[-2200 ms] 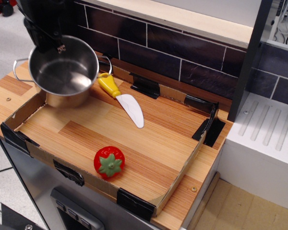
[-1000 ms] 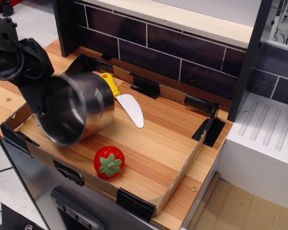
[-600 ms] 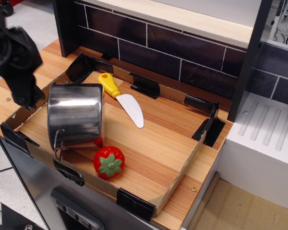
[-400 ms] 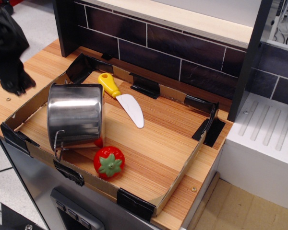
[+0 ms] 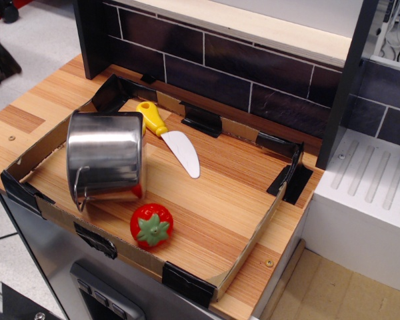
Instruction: Topple metal pot
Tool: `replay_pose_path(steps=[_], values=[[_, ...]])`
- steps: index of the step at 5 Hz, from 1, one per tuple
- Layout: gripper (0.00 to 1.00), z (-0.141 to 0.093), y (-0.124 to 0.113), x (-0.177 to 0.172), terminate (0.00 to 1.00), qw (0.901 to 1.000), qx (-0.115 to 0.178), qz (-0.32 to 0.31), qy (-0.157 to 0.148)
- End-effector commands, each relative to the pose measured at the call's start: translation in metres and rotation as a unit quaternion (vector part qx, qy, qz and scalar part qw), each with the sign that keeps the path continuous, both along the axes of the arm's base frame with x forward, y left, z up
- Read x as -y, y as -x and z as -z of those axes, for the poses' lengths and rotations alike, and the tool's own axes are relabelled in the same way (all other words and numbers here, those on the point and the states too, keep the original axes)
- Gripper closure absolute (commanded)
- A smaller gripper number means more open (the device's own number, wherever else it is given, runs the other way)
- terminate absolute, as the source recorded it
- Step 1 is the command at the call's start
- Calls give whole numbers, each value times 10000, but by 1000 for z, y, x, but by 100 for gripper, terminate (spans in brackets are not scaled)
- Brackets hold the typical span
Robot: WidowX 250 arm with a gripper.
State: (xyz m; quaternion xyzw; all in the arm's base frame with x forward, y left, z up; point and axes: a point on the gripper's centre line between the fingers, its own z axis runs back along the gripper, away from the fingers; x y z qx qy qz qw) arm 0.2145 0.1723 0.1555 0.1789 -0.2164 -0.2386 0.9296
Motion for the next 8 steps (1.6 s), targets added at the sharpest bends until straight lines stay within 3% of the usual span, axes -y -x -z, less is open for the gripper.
replay_pose_path(steps=[1, 2, 8], values=[[0, -42, -2, -16, 0, 9982, -420, -58, 425], [0, -58, -1, -21, 0, 9954, -529, 2, 795], [0, -58, -1, -21, 0, 9954, -529, 2, 795]])
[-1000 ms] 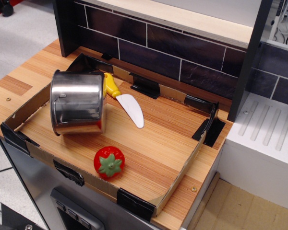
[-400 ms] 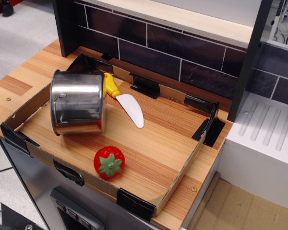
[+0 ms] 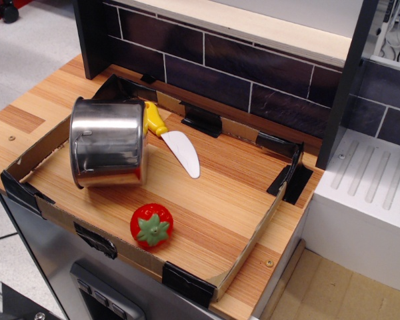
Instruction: Topple metal pot
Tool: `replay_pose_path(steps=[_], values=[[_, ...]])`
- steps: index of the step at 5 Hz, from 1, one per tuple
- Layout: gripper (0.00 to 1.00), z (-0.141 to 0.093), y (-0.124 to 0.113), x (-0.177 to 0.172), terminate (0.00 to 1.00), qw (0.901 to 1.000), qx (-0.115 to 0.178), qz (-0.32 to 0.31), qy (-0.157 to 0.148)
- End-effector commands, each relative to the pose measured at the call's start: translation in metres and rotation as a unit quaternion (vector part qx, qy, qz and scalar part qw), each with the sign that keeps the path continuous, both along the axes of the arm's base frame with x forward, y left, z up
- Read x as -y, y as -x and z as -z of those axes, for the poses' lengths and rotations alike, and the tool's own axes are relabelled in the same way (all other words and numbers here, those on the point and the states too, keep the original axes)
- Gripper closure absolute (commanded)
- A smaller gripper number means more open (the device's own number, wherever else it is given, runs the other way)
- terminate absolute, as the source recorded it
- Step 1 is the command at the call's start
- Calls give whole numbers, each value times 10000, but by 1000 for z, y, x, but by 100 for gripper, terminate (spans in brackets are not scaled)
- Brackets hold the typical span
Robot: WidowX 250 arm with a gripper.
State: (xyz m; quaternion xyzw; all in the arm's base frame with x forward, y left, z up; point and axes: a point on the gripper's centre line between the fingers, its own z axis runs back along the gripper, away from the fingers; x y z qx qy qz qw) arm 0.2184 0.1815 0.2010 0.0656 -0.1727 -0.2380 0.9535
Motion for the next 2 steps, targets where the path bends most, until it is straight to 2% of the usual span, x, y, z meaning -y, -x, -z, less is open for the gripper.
replay_pose_path(steps=[1, 2], values=[[0, -13, 3, -12, 0, 9995, 192, -107, -205], [0, -13, 3, -12, 100, 9995, 192, -107, -205]])
